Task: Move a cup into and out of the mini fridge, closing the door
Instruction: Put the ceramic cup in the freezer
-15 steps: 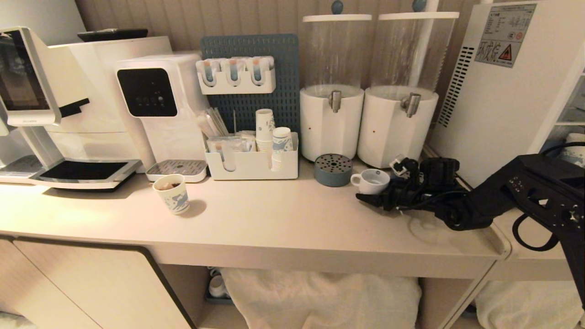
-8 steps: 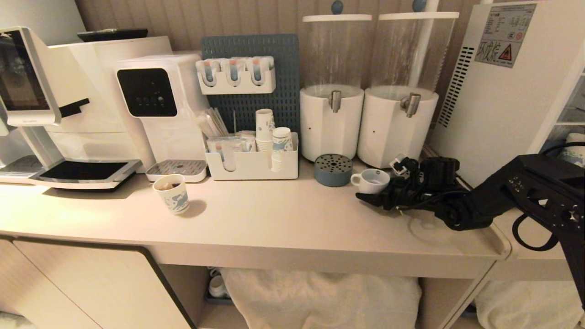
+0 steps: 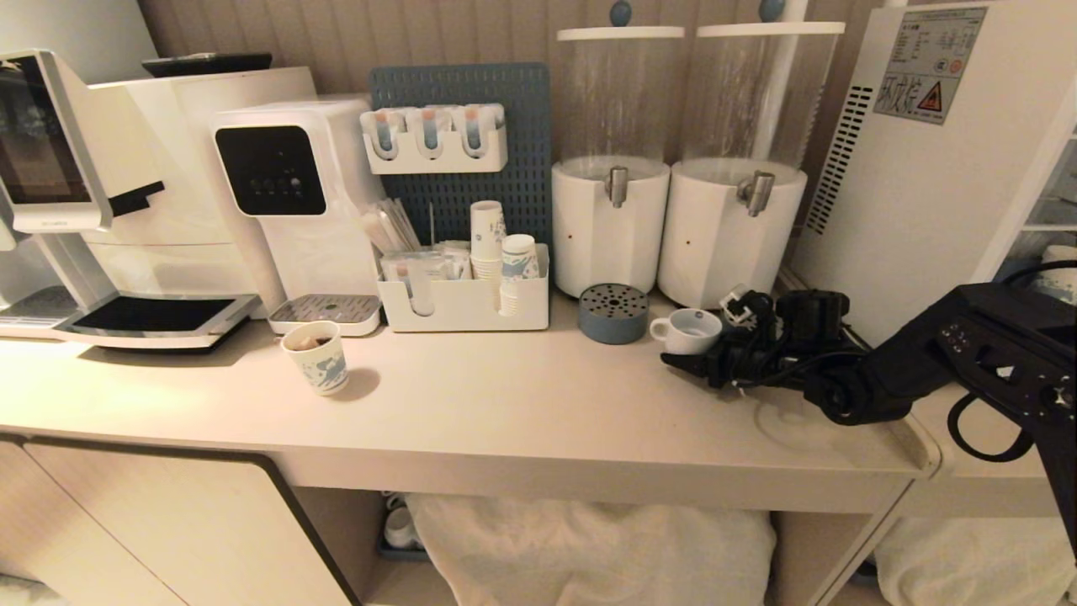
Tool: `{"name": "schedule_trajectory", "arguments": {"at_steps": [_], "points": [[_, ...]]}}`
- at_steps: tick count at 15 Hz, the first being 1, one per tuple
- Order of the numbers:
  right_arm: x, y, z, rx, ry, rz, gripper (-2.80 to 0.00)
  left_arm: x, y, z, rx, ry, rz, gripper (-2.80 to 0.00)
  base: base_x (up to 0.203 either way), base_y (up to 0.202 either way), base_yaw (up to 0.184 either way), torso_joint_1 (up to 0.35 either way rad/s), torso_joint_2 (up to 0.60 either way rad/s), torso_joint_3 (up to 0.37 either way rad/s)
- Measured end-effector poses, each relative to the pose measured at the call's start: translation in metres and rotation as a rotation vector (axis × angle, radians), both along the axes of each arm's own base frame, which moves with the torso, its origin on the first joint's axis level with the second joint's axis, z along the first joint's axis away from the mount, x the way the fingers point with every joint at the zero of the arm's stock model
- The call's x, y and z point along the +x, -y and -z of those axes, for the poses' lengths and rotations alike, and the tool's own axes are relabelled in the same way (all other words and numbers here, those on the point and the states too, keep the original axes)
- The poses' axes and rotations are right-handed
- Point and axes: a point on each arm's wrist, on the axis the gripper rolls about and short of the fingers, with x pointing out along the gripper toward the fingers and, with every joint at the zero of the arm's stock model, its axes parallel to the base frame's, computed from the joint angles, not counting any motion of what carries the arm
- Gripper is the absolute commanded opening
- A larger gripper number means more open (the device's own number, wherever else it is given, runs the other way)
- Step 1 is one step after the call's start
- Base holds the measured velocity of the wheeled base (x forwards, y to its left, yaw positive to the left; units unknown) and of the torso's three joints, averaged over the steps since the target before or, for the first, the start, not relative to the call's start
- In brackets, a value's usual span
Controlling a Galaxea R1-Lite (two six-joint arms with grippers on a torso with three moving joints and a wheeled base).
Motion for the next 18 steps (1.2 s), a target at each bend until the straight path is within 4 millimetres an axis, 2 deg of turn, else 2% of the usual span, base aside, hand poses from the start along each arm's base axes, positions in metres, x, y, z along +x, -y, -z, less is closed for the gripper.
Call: {"name": "schedule_trajectory", "arguments": {"at_steps": [6,11,14,18], "points": [[-0.015,0.003,-0.014,0.0,0.0,-0.003,-2.8,0.0,0.0,0.0,0.0,0.0,0.0,-2.8,0.0,0.0,0.0,0.0,0.0,0.0],[-0.059,0.015,-0.05,0.005,0.004,0.0,-2.8,0.0,0.0,0.0,0.0,0.0,0.0,-2.8,0.0,0.0,0.0,0.0,0.0,0.0],[-0.107,0.03,-0.092,0.024,0.05,-0.018,-2.8,0.0,0.0,0.0,0.0,0.0,0.0,-2.8,0.0,0.0,0.0,0.0,0.0,0.0],[-0.199,0.055,-0.136,0.041,0.122,0.009,-2.8,0.0,0.0,0.0,0.0,0.0,0.0,-2.8,0.0,0.0,0.0,0.0,0.0,0.0]]}}
